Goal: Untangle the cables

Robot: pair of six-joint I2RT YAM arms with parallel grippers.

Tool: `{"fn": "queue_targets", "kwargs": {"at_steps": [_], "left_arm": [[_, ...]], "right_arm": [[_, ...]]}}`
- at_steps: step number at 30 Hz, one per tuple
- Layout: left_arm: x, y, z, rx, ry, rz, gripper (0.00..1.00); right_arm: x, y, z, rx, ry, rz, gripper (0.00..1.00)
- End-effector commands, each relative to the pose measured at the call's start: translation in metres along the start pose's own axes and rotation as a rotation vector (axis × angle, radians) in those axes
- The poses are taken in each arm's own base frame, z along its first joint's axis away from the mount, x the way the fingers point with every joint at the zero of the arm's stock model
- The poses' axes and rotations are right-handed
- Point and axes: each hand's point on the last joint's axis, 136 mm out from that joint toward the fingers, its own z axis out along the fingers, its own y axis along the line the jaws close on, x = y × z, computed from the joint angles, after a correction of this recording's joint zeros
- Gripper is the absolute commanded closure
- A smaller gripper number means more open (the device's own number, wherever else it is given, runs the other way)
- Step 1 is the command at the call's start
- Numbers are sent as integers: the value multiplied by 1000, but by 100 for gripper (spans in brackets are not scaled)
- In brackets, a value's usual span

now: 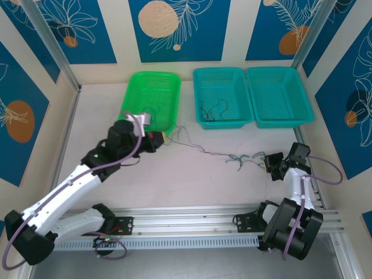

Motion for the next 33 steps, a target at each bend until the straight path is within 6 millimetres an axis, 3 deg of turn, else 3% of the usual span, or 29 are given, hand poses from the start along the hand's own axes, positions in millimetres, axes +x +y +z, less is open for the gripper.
{"fn": "queue_targets", "kwargs": {"at_steps": [1,6,9,13,19,22,24,26,29,33], "left_arm": [[-30,10,-40,-135,-28,100,100],[-44,1,-51,-102,-49,108,100],[-43,-8,-45,-39,-44,82,100],[-48,-16,-47,-6,-63,96,100],[-56,-28,-52,25,-74,131,100],[-57,-37,-52,65,-63,155,100],[-57,-44,-51,98,-51,167,100],[-54,-51,-48,144,-28,175,100],[-48,-63,-44,224,10,184,100],[-40,-76,-44,303,52,203,100]], "right_arm": [[-8,-1,-7,5,-28,-2,100],[-13,6,-10,-27,-36,-8,100],[-5,15,-10,-40,-15,-79,100],[20,36,-10,-64,44,-276,100],[107,95,-31,-229,212,-762,57],[139,116,-48,-287,226,-917,27],[150,127,-60,-306,212,-996,16],[167,142,-75,-389,214,-1080,10],[204,163,-102,-572,242,-1245,10],[234,187,-115,-720,131,-1474,10]]}}
